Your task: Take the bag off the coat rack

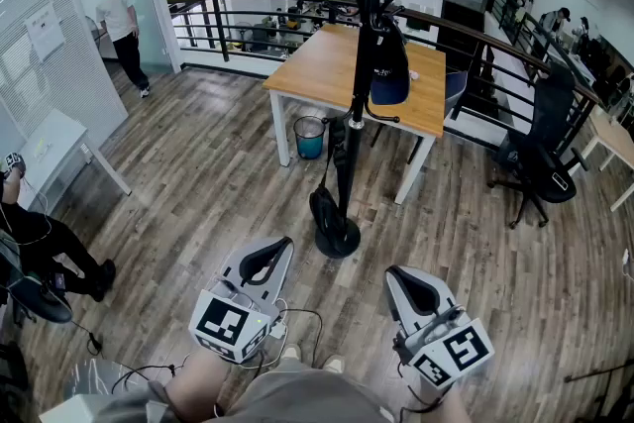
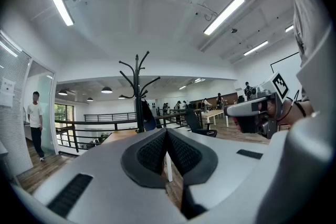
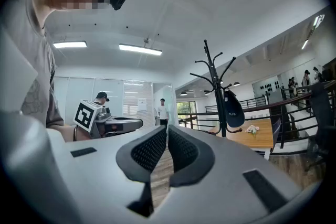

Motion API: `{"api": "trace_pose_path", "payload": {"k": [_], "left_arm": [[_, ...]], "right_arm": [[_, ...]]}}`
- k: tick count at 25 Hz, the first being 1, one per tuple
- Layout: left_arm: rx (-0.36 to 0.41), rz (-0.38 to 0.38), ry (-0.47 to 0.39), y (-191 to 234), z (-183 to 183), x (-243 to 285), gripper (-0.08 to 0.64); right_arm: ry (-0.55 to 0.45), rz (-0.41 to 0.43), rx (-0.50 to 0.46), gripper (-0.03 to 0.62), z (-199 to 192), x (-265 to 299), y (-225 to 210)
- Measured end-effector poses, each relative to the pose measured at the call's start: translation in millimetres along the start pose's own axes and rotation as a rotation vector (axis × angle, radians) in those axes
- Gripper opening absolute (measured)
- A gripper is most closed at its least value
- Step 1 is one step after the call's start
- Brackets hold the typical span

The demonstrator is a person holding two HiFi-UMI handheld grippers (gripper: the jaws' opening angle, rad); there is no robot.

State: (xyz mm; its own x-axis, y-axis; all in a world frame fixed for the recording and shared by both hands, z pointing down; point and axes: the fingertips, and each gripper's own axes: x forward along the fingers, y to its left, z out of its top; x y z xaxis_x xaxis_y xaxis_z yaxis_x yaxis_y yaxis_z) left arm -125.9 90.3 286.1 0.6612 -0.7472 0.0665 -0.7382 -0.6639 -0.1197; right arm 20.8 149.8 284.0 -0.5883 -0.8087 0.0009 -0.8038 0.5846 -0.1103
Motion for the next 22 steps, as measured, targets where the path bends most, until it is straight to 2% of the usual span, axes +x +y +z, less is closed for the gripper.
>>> {"api": "trace_pose_path", "payload": {"k": [12, 16, 17, 18, 19, 20, 22], "left_arm": [[-0.017, 0.018, 0.028, -18.6, -10.1, 25.2, 0.015], [-0.035, 0.06, 0.01, -16.5, -8.6, 26.1, 0.017], [-0.038, 0.074, 0.003, -14.3, -8.0, 26.3, 0.017], [-0.04, 0.088, -0.002, -11.4, -7.9, 26.9, 0.031], [-0.042, 0.1, -0.003, -8.0, -8.4, 27.5, 0.131], [-0.041, 0.113, -0.003, -4.1, -9.3, 27.8, 0.185], [-0.039, 0.131, -0.001, 3.0, -12.7, 28.6, 0.202]], "right_arm": [[0.01, 0.002, 0.052, 0.04, -16.1, -14.9, -31.5], [-0.037, -0.043, 0.085, 0.043, -13.8, -22.5, -49.1], [-0.044, -0.06, 0.09, 0.088, -13.6, -22.5, -54.6], [-0.047, -0.076, 0.093, 0.192, -13.6, -21.7, -59.6], [-0.048, -0.09, 0.093, 0.236, -13.8, -20.7, -63.8], [-0.048, -0.101, 0.089, 0.242, -14.0, -19.8, -67.2], [-0.046, -0.114, 0.08, 0.258, -14.6, -18.1, -72.1]]}}
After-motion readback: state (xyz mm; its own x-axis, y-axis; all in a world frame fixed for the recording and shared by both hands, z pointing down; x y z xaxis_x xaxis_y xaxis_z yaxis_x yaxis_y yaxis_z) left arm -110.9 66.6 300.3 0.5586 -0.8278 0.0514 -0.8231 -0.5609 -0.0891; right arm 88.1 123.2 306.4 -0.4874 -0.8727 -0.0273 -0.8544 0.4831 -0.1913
